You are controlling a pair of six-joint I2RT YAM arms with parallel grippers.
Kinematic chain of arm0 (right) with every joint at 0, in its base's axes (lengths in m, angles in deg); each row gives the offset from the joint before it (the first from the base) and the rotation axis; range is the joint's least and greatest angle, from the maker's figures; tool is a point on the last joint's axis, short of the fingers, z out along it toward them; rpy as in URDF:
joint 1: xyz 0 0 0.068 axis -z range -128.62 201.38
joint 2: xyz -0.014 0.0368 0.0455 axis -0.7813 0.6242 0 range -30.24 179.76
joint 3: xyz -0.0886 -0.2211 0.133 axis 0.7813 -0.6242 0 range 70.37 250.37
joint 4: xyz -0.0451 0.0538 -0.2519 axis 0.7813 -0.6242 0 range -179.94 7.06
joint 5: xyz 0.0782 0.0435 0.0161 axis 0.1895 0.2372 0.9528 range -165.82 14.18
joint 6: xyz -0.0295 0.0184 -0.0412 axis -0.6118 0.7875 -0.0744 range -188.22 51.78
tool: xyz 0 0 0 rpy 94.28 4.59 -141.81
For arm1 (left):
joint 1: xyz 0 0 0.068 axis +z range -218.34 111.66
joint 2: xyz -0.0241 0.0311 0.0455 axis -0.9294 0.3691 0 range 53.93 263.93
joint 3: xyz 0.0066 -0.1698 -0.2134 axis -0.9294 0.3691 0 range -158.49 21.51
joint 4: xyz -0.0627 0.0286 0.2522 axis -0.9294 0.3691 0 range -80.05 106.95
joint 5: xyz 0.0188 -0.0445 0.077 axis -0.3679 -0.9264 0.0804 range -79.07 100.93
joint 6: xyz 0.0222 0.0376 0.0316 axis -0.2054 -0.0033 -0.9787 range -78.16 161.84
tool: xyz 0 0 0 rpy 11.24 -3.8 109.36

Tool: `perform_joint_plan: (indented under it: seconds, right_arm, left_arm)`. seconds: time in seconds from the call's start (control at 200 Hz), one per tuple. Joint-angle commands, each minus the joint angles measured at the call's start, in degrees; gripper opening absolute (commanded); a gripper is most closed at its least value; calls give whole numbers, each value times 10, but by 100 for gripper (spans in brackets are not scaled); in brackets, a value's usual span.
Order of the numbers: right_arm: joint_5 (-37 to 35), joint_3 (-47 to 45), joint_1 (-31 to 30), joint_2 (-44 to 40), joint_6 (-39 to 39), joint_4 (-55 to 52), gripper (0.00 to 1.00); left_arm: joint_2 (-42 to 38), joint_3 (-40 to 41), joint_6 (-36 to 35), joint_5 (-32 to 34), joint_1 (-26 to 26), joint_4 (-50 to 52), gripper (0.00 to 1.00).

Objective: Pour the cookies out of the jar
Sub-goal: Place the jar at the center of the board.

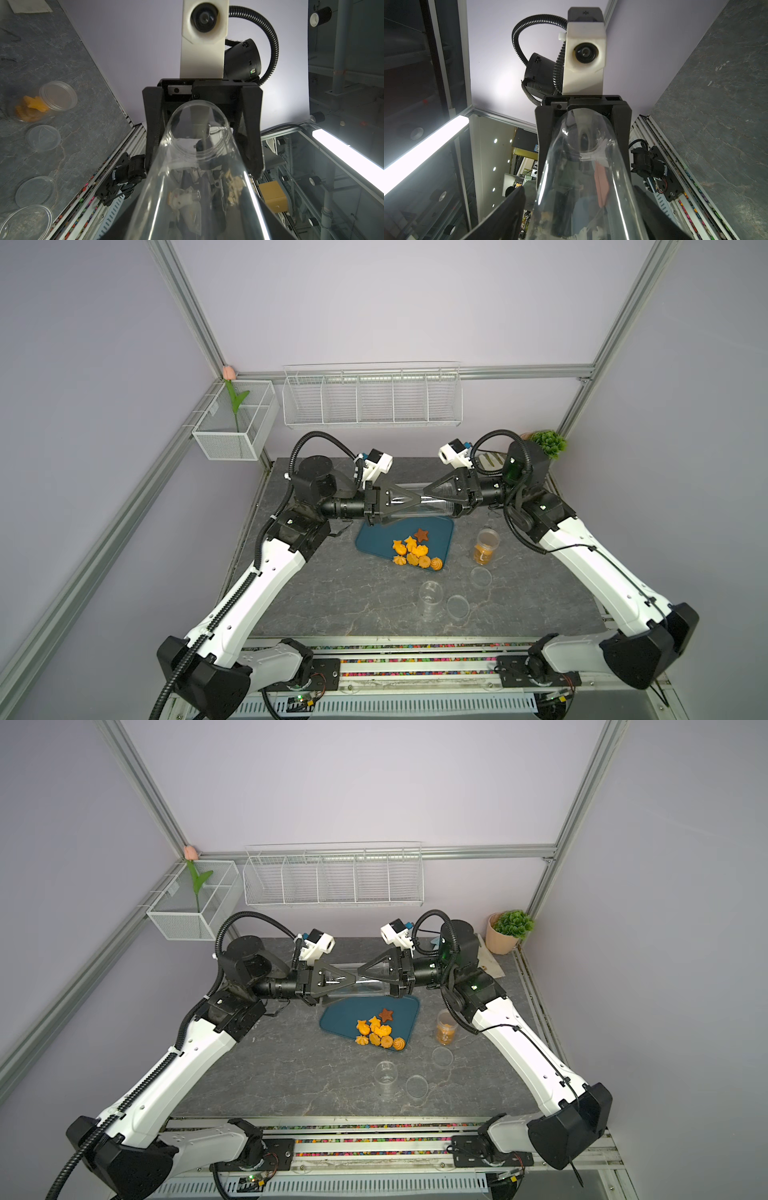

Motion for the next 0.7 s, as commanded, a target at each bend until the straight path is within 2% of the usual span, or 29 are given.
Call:
perform_joint_plan:
  seconds: [0.0, 0.23, 0.31, 0.6, 0.695]
  right_arm:
    - [21, 1, -5, -8, 23, 11, 79]
    - [17, -4, -5, -9, 20, 10, 75]
    - [18, -6, -5, -11, 19, 10, 68]
    - [13, -9, 0, -13, 16, 8, 68]
    - [12, -10, 3, -13, 15, 8, 68]
  left_arm:
    - [-4, 8, -5, -2, -3, 12, 64]
    - [-4, 7, -5, 0, -3, 14, 64]
    - [-3, 8, -6, 1, -3, 16, 64]
    - [-3, 5, -8, 2, -3, 20, 65]
    - [-3, 4, -10, 3, -3, 22, 69]
